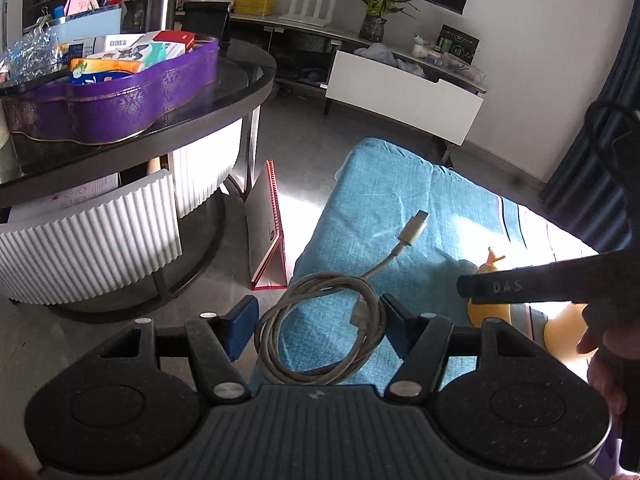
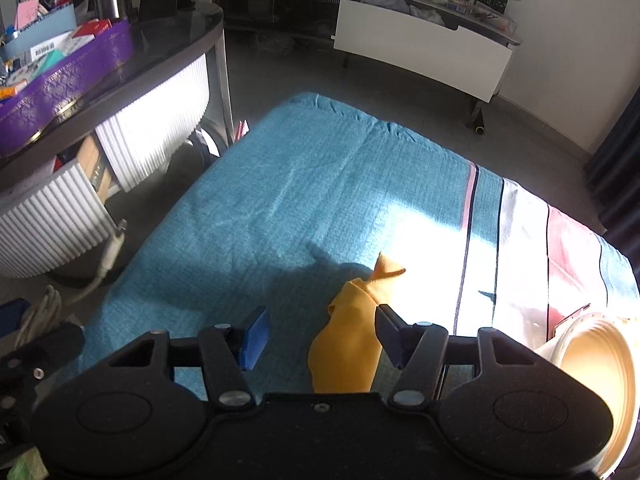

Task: Organize soft objects
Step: 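Grasp the grey cable with the left tool while the right tool grasps the orange rubber glove, then carry the grey cable and orange glove over the white box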

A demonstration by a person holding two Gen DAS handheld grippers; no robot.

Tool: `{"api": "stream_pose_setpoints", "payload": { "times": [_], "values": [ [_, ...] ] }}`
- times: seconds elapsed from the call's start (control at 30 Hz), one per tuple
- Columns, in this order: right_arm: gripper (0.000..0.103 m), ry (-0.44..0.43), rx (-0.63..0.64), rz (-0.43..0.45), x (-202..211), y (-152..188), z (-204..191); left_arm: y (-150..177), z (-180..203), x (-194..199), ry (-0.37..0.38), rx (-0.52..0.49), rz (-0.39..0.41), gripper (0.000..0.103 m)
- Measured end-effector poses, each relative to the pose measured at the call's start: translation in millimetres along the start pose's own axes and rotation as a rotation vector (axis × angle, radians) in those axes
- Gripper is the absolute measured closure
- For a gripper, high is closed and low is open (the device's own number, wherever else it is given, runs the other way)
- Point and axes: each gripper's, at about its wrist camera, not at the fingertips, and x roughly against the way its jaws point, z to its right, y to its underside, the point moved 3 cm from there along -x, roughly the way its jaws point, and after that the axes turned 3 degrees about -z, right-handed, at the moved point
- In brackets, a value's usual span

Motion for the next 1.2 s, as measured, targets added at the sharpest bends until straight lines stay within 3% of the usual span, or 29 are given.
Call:
{"api": "stream_pose_setpoints", "payload": {
  "times": [0.17,0.23,0.27,0.3,0.73,1.2],
  "values": [
    [0.040,-0.010,-0.013,-0.058,-21.9,8.2,7.5,0.4,4.4,1.9,0.008,-0.012,0.007,0.036],
    [0.066,-0.036,-0.018,-0.058,-21.7,7.8,9.4,1.0,5.6,0.4,0.016,-0.017,0.011,0.036],
    [0.094,-0.022,-0.013,-0.046,-18.9,7.3,9.3,1.0,6.9,0.2,0.018,-0.021,0.013,0.036],
    [0.099,-0.023,-0.018,-0.031,-14.9,7.6,10.5,1.2,8.4,0.3,0.019,-0.026,0.016,0.036],
    [0.099,-0.175,-0.068,0.226,112.9,43.2,36.1,0.8,44.0,25.9,0.049,-0.081,0.063,0.036],
    [0.099,-0.131,-0.147,0.370,192.8,75.8,93.1,-10.7,106.9,74.2,0.078,-0.160,0.147,0.036]
  ]
}}
